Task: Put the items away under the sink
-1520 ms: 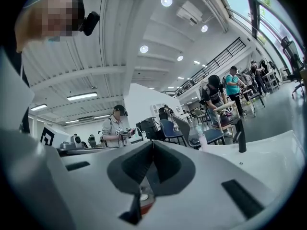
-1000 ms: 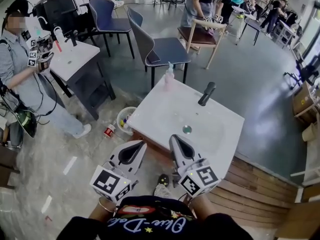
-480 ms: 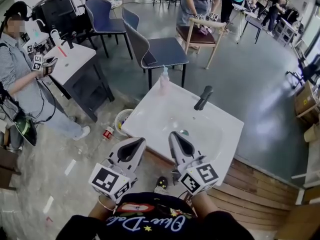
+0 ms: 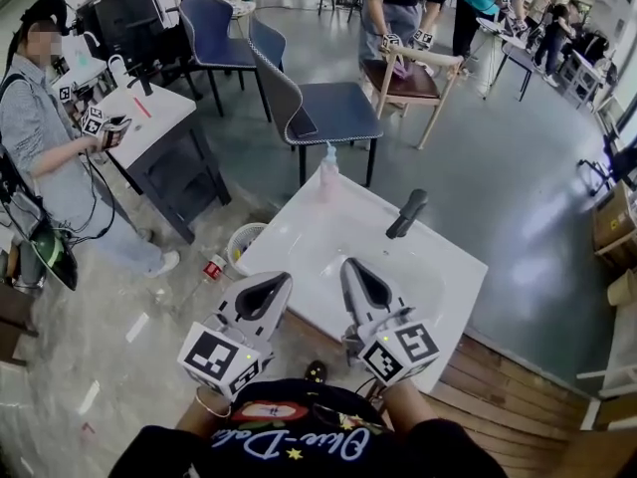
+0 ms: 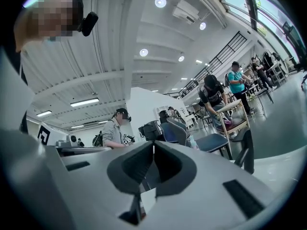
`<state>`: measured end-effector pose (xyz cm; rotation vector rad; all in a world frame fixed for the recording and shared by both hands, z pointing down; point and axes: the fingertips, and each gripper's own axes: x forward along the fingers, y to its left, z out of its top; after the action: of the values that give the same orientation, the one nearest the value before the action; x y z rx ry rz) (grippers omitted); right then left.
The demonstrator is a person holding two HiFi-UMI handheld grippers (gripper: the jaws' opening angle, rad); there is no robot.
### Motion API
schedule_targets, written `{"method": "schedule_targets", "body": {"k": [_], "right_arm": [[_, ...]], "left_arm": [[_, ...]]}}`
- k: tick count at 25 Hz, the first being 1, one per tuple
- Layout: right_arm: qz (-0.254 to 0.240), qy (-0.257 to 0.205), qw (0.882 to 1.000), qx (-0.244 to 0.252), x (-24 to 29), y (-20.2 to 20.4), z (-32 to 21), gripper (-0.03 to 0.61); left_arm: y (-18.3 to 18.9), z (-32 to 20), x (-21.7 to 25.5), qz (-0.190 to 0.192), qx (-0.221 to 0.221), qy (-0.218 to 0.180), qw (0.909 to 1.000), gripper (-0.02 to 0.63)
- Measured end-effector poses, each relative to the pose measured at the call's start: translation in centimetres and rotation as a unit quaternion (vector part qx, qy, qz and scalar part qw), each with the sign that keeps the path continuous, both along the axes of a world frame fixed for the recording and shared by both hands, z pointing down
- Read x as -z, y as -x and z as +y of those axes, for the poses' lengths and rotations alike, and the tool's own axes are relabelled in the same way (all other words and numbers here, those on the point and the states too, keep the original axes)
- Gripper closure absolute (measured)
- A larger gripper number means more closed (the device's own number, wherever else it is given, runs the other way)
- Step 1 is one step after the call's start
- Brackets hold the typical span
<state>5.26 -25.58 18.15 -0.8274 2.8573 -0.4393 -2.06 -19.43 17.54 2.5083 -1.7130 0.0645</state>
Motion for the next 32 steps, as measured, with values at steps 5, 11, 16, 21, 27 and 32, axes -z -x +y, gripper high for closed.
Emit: {"method": "schedule_targets", "body": {"k": [5,11,16,21,27,32], "right_arm": [[0.004,0.005,1.0,0.01,-0.5,0.2,-0.9,0.571],[0.013,0.012,1.0,0.003,-1.1,0.7,-2.0,0.571],[0.011,-0.003,1.0,-0.019,-0.4,0.9,-3.6,0.571],[0.007,-0.007,0.999,-0.033,-0.1,1.8,-5.7,0.571],[0.02,-0.006,0.999,-0.041,-0.8,2.9,-7.1,0.57],[0.025,0.006,0.999,-0.046,-1.9,3.3,-7.8,0.569]], "left_arm": [[-0.1,-0.8,-0.3,-0.001,0.006,0.003,1.0,0.606],[0.8,-1.8,-1.0,0.001,0.005,0.014,0.9999,0.606],[1.6,-4.0,-1.2,0.001,-0.014,0.014,0.9998,0.606],[2.8,-6.1,-0.9,-0.004,-0.023,0.01,0.9997,0.606],[4.2,-7.2,-1.8,0.006,-0.023,0.024,0.9994,0.606],[4.5,-7.6,-2.9,0.013,-0.029,0.04,0.9987,0.606]]}}
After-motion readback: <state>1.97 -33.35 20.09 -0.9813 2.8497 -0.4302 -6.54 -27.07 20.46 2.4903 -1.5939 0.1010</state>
